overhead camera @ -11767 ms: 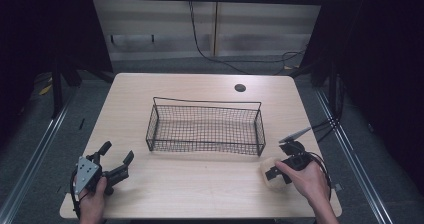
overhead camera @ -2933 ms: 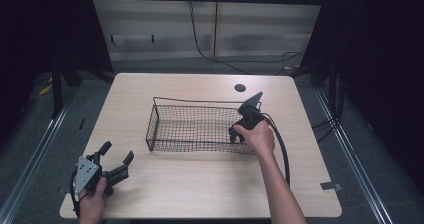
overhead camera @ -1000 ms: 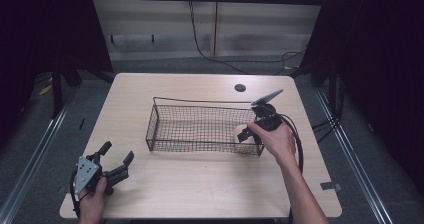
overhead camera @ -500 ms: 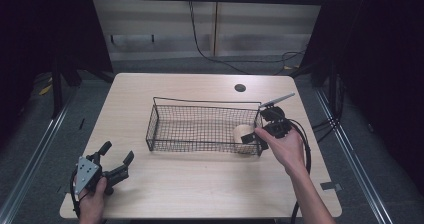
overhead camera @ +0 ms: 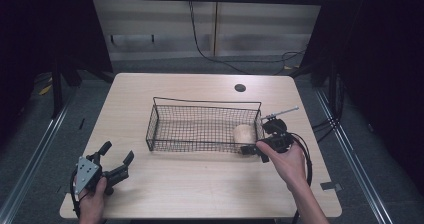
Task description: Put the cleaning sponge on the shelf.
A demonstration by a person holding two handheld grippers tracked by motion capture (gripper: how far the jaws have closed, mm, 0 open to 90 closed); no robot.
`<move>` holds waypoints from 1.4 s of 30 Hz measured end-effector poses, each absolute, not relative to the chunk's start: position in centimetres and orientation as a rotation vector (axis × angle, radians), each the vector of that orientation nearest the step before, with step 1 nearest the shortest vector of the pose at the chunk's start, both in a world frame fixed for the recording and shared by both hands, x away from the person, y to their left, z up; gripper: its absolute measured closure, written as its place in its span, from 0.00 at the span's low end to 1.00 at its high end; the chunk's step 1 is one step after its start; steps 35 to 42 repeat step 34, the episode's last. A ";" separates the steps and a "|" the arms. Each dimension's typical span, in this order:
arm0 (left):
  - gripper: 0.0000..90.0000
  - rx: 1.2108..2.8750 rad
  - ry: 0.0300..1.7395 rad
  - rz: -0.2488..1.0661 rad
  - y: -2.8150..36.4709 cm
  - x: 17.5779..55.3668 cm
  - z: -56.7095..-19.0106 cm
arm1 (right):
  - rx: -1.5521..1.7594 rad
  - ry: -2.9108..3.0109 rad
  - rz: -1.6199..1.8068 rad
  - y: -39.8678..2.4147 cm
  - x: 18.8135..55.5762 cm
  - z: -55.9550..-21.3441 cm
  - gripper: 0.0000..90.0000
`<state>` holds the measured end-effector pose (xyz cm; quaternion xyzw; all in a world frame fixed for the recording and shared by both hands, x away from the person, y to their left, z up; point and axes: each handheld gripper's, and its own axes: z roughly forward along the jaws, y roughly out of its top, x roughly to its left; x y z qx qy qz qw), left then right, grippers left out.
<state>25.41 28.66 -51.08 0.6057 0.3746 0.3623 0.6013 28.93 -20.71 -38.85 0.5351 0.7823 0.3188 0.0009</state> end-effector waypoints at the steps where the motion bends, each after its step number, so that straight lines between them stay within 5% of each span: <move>1: 0.17 1.403 0.868 0.840 28.7 25.4 -51.1 | 1.680 2.452 1.008 -20.7 28.7 -39.0 0.32; 42: 0.17 1.409 0.864 0.837 28.7 25.4 -51.1 | 1.623 2.393 1.047 -21.3 24.2 -45.7 0.24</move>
